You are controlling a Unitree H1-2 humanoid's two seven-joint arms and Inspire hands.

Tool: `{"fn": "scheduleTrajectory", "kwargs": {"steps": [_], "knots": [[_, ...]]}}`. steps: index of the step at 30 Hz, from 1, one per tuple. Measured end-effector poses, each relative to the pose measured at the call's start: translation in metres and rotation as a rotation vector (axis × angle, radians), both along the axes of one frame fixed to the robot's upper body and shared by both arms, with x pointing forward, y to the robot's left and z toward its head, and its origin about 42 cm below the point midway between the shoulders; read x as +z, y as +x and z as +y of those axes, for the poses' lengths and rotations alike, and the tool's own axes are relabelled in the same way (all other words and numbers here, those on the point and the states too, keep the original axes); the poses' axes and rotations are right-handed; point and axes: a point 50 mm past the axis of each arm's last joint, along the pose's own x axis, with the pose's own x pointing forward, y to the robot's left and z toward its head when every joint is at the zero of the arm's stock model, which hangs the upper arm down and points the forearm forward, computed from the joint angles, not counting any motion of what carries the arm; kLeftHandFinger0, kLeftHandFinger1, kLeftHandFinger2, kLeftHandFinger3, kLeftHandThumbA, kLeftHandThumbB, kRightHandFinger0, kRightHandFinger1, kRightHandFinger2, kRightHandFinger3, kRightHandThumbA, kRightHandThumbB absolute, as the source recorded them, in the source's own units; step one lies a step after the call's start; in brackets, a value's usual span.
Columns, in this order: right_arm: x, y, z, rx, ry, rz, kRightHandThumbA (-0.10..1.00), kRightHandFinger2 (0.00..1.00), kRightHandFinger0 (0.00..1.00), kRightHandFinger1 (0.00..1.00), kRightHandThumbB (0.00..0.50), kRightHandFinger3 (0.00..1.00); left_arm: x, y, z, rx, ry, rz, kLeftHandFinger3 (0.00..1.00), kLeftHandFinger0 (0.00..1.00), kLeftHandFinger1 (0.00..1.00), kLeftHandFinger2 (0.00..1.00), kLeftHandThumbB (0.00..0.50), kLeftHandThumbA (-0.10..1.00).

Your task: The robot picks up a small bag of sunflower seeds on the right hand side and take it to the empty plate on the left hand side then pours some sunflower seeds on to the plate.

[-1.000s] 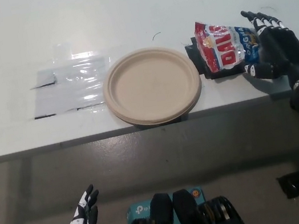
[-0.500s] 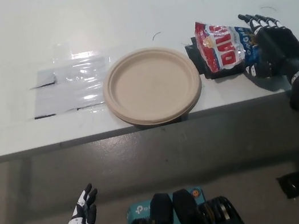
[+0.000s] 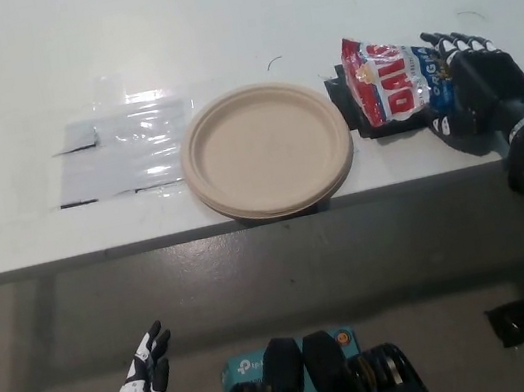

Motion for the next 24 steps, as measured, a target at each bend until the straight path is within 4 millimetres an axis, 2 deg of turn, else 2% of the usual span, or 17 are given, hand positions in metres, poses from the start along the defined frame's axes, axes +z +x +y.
{"fn": "scheduleTrajectory", "kwargs": {"steps": [8,18,21,22,23,24], "knots": [[-0.003,0.007,0.000,-0.015,-0.011,0.033,0.81,1.00,1.00,1.00,0.470,1.00,0.000,0.000,0.000,0.000,0.001,-0.001,1.00,1.00,1.00,1.00,0.223,1.00],[-0.001,0.016,0.010,-0.008,0.002,0.054,0.77,1.00,1.00,1.00,0.486,1.00,0.001,0.001,0.000,-0.001,0.003,-0.003,1.00,1.00,1.00,1.00,0.236,1.00],[0.001,0.019,0.014,0.000,0.012,0.051,0.65,1.00,1.00,1.00,0.485,1.00,0.001,0.001,0.000,-0.001,0.002,-0.004,1.00,1.00,1.00,1.00,0.234,1.00],[0.001,0.019,0.015,0.002,0.015,0.053,0.49,1.00,1.00,1.00,0.437,1.00,0.001,0.001,0.000,-0.001,0.002,-0.004,1.00,1.00,1.00,1.00,0.233,1.00],[0.001,0.020,0.015,0.002,0.021,0.054,0.14,0.90,0.58,0.74,0.360,1.00,0.001,0.001,0.000,-0.001,0.002,-0.004,1.00,1.00,1.00,1.00,0.233,1.00],[0.000,0.021,0.016,-0.001,0.025,0.051,-0.05,0.70,0.33,0.49,0.308,0.75,0.001,0.001,0.000,-0.001,0.002,-0.004,1.00,1.00,1.00,1.00,0.232,1.00]]}}
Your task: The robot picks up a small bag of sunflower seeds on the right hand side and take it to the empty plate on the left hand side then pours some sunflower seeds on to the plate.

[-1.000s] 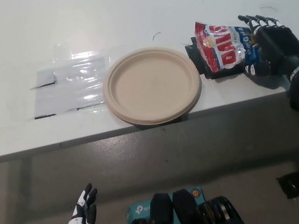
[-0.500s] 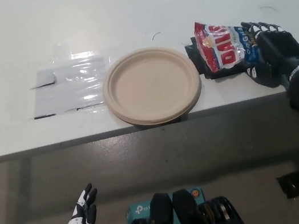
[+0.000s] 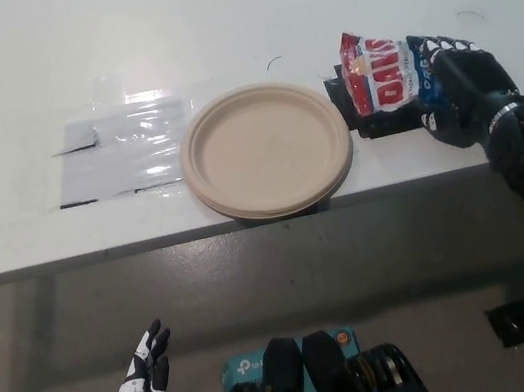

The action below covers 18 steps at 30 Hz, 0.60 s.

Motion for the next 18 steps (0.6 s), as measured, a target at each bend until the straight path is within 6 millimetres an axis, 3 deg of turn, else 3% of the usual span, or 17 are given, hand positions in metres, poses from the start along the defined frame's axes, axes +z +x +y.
{"fn": "scheduleTrajectory", "kwargs": {"steps": [1,2,3,4,5,6,9,13,14,15,18], "knots": [[-0.001,0.001,0.002,-0.005,0.003,-0.005,-0.10,0.39,0.04,0.22,0.268,0.41,0.000,0.000,0.000,0.000,0.000,0.000,1.00,1.00,1.00,1.00,0.224,1.00],[-0.003,0.001,0.003,-0.014,0.005,-0.016,-0.10,0.27,0.00,0.05,0.248,0.31,0.000,0.000,0.000,0.000,0.000,0.000,1.00,1.00,1.00,1.00,0.222,1.00],[-0.003,0.001,0.003,-0.022,0.006,-0.033,-0.10,0.33,0.00,0.03,0.244,0.34,0.000,0.000,0.000,0.000,0.000,0.000,1.00,1.00,1.00,1.00,0.222,1.00],[-0.003,0.002,0.003,-0.025,0.006,-0.041,-0.10,0.55,0.00,0.10,0.240,0.40,0.000,0.000,0.000,0.000,0.000,0.000,1.00,1.00,1.00,1.00,0.221,1.00],[-0.002,0.003,0.004,-0.032,0.004,-0.065,-0.10,0.72,0.00,0.20,0.259,0.54,0.000,0.000,0.000,0.000,0.000,0.000,1.00,1.00,1.00,1.00,0.222,1.00],[-0.001,0.004,0.003,-0.038,0.001,-0.078,-0.10,0.79,0.00,0.26,0.262,0.62,0.000,0.001,0.000,0.000,0.000,0.000,1.00,1.00,1.00,1.00,0.221,1.00],[-0.002,0.006,-0.001,-0.054,-0.010,-0.104,-0.10,0.92,0.00,0.40,0.260,0.72,0.002,0.003,0.000,-0.001,-0.001,-0.006,1.00,1.00,1.00,1.00,0.205,1.00],[-0.004,0.005,-0.005,-0.062,-0.007,-0.126,-0.10,0.88,0.00,0.41,0.202,0.71,0.004,0.006,0.000,-0.002,-0.001,-0.014,1.00,1.00,1.00,1.00,0.208,1.00],[-0.006,0.005,-0.006,-0.063,-0.003,-0.131,-0.10,0.83,0.00,0.39,0.177,0.68,0.004,0.006,0.000,-0.002,-0.002,-0.014,1.00,1.00,1.00,1.00,0.199,1.00],[-0.007,0.004,-0.006,-0.063,0.001,-0.136,-0.10,0.78,0.00,0.35,0.174,0.63,0.004,0.006,0.000,-0.001,-0.001,-0.014,1.00,1.00,1.00,1.00,0.197,1.00],[-0.009,0.003,-0.008,-0.062,0.010,-0.152,-0.10,0.78,0.00,0.34,0.166,0.66,0.004,0.006,0.001,0.000,-0.002,-0.014,1.00,1.00,1.00,1.00,0.199,1.00]]}}
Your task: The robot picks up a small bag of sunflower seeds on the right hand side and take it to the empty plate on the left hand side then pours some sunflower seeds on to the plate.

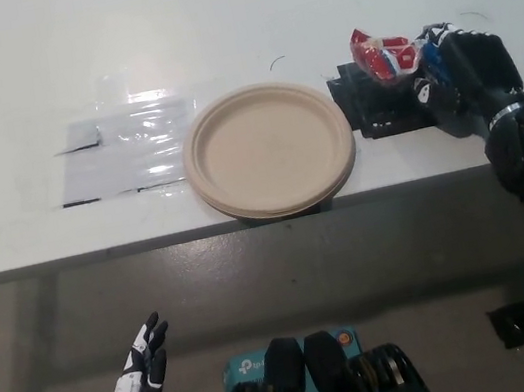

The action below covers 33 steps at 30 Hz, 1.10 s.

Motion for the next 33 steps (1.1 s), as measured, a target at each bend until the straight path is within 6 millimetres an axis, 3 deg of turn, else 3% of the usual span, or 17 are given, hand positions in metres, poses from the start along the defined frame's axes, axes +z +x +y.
{"fn": "scheduleTrajectory", "kwargs": {"steps": [5,8,9,11,13,15,17,19,27,33], "knots": [[-0.004,-0.003,-0.002,0.009,0.014,-0.030,-0.10,0.82,0.00,0.37,0.122,0.72,0.000,0.000,0.001,0.001,-0.005,0.001,1.00,1.00,1.00,1.00,0.207,1.00],[-0.006,-0.005,-0.002,0.017,0.020,-0.055,-0.10,0.80,0.00,0.32,0.124,0.69,0.000,-0.001,0.002,0.003,-0.007,0.003,1.00,1.00,1.00,1.00,0.209,1.00],[-0.007,-0.006,-0.002,0.021,0.023,-0.064,-0.10,0.87,0.00,0.36,0.123,0.73,-0.001,-0.001,0.002,0.004,-0.007,0.004,1.00,1.00,1.00,1.00,0.212,1.00],[-0.010,-0.008,-0.002,0.025,0.026,-0.082,-0.10,0.93,0.00,0.42,0.114,0.80,-0.002,-0.003,0.002,0.005,-0.006,0.009,1.00,1.00,1.00,1.00,0.213,1.00],[-0.010,-0.010,-0.002,0.031,0.027,-0.104,-0.10,0.97,0.00,0.45,0.131,0.83,-0.003,-0.004,0.003,0.005,-0.005,0.013,1.00,1.00,1.00,1.00,0.214,1.00],[-0.011,-0.011,-0.001,0.038,0.020,-0.121,-0.10,0.97,0.00,0.51,0.139,0.92,-0.003,-0.004,0.003,0.006,-0.005,0.014,1.00,1.00,1.00,1.00,0.217,1.00],[-0.011,-0.012,0.000,0.048,0.011,-0.134,-0.10,0.96,0.00,0.51,0.145,0.92,-0.003,-0.004,0.003,0.006,-0.006,0.013,1.00,1.00,1.00,1.00,0.211,1.00],[-0.009,-0.011,0.002,0.063,0.004,-0.147,-0.10,0.93,0.00,0.47,0.152,0.84,-0.003,-0.004,0.003,0.006,-0.008,0.013,1.00,1.00,1.00,1.00,0.220,1.00],[0.002,-0.009,0.015,0.143,-0.030,-0.201,-0.10,0.96,0.00,0.50,0.152,0.82,-0.002,-0.004,0.003,0.007,-0.009,0.012,1.00,1.00,1.00,1.00,0.202,1.00],[0.018,-0.005,0.023,0.188,-0.042,-0.248,-0.10,0.91,0.00,0.47,0.168,0.77,-0.001,-0.002,0.003,0.006,-0.008,0.009,1.00,1.00,1.00,1.00,0.205,1.00]]}}
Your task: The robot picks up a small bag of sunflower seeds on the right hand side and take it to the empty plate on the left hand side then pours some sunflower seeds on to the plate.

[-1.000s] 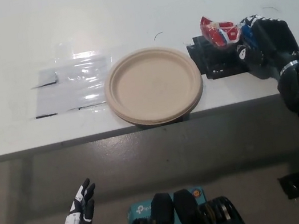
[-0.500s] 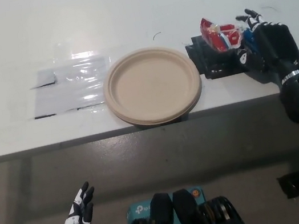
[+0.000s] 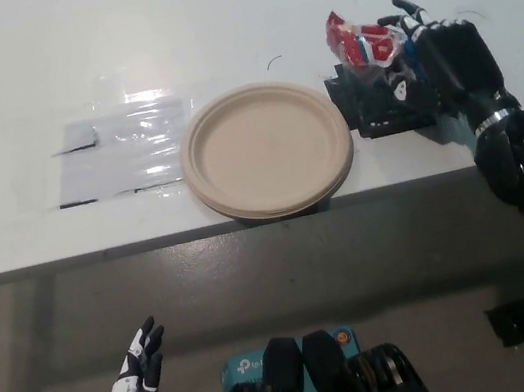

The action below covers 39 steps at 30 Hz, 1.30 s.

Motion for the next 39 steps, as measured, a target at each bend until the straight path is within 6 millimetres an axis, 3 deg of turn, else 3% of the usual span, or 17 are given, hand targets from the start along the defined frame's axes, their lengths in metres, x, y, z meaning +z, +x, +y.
{"fn": "scheduleTrajectory", "kwargs": {"steps": [4,6,11,17,20,24,28,31,32,35,38,39], "knots": [[0.010,0.003,0.004,0.020,-0.013,-0.025,-0.10,0.90,0.00,0.46,0.184,0.76,0.001,0.001,0.000,0.000,0.001,-0.002,1.00,1.00,1.00,1.00,0.207,1.00],[0.015,0.005,0.006,0.028,-0.017,-0.036,-0.10,0.82,0.00,0.41,0.187,0.70,0.001,0.002,0.000,0.000,0.002,-0.002,1.00,1.00,1.00,1.00,0.203,1.00],[0.020,0.007,0.008,0.033,-0.024,-0.044,-0.10,0.78,0.00,0.36,0.175,0.64,0.002,0.002,0.002,-0.001,0.011,-0.003,1.00,1.00,1.00,1.00,0.218,1.00],[0.034,0.012,0.014,0.053,-0.055,-0.059,-0.10,0.79,0.00,0.35,0.177,0.63,0.003,0.003,0.002,-0.002,0.016,-0.008,1.00,1.00,1.00,1.00,0.217,1.00],[0.041,0.015,0.018,0.066,-0.075,-0.074,-0.10,0.91,0.00,0.40,0.179,0.73,0.004,0.003,0.002,-0.003,0.016,-0.009,1.00,1.00,1.00,1.00,0.198,1.00],[0.047,0.016,0.026,0.093,-0.118,-0.088,-0.10,0.88,0.00,0.39,0.188,0.71,0.005,0.005,0.002,-0.004,0.016,-0.013,1.00,1.00,1.00,1.00,0.203,1.00],[0.047,0.016,0.032,0.118,-0.164,-0.092,-0.10,0.73,0.00,0.23,0.194,0.55,0.006,0.005,0.001,-0.004,0.017,-0.017,1.00,1.00,1.00,1.00,0.212,1.00],[0.045,0.015,0.039,0.144,-0.204,-0.094,-0.10,0.74,0.00,0.23,0.156,0.54,0.006,0.006,0.001,-0.005,0.016,-0.018,1.00,1.00,1.00,1.00,0.212,1.00],[0.045,0.015,0.043,0.155,-0.218,-0.098,-0.10,0.79,0.00,0.24,0.147,0.55,0.007,0.006,0.001,-0.005,0.016,-0.020,1.00,1.00,1.00,1.00,0.212,1.00],[0.047,0.015,0.050,0.180,-0.249,-0.107,-0.10,0.87,0.00,0.32,0.175,0.63,0.008,0.007,0.001,-0.006,0.017,-0.022,1.00,1.00,1.00,1.00,0.210,1.00],[0.047,0.014,0.056,0.203,-0.291,-0.116,-0.10,0.84,0.00,0.32,0.243,0.60,0.008,0.007,0.002,-0.006,0.019,-0.022,1.00,1.00,1.00,1.00,0.201,1.00],[0.046,0.014,0.058,0.214,-0.311,-0.122,-0.10,0.85,0.00,0.33,0.244,0.60,0.009,0.007,0.002,-0.005,0.020,-0.023,1.00,1.00,1.00,1.00,0.203,1.00]]}}
